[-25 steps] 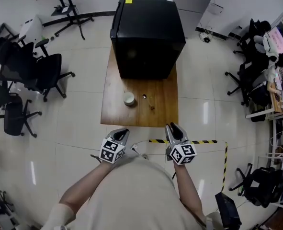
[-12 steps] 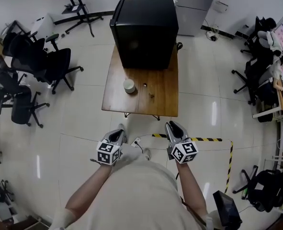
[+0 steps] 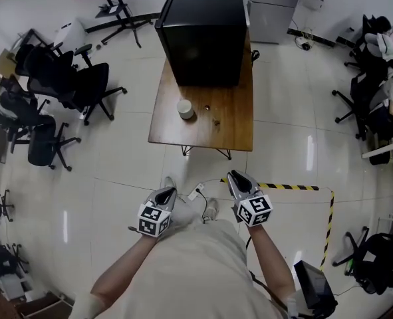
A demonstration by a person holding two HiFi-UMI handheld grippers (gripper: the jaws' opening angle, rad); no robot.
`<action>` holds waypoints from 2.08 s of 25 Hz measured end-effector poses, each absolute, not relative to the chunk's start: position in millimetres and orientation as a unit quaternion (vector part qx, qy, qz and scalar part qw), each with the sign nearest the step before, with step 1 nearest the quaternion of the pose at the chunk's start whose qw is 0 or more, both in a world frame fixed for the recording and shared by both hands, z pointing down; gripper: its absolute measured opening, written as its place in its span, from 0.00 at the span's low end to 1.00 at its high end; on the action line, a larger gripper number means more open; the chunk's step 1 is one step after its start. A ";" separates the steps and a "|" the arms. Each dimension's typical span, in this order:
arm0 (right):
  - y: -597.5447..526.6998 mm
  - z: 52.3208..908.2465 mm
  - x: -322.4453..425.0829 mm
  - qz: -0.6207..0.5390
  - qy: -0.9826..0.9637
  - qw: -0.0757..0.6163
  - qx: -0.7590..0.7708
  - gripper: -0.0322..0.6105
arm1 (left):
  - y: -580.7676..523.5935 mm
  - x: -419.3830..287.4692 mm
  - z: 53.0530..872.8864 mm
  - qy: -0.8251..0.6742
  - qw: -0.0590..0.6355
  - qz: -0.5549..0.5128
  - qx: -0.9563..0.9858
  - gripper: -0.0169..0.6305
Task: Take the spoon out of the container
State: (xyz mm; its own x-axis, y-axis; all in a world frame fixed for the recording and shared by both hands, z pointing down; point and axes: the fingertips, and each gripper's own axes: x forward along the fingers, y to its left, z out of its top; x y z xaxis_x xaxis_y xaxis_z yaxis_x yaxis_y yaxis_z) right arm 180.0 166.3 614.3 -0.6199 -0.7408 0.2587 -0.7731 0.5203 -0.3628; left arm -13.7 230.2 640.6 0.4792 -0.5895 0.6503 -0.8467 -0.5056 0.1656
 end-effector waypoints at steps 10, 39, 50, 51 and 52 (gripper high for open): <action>204.5 635.1 178.7 0.259 -0.837 0.069 0.477 0.15 | 242.1 -13.4 635.7 -0.390 0.230 0.267 0.851 0.02; 182.4 640.7 84.7 0.199 -0.812 0.218 0.504 0.07 | 205.0 -111.3 635.7 -0.395 0.276 0.199 0.853 0.01; 187.7 636.6 64.8 0.197 -0.794 0.233 0.526 0.06 | 208.3 -135.0 655.3 -0.372 0.300 0.199 0.856 0.01; 187.1 636.2 66.8 0.201 -0.791 0.231 0.530 0.06 | 208.0 -135.4 655.3 -0.370 0.300 0.200 0.856 0.01; 186.3 635.3 69.7 0.205 -0.787 0.226 0.536 0.06 | 207.5 -134.9 655.2 -0.367 0.300 0.202 0.857 0.01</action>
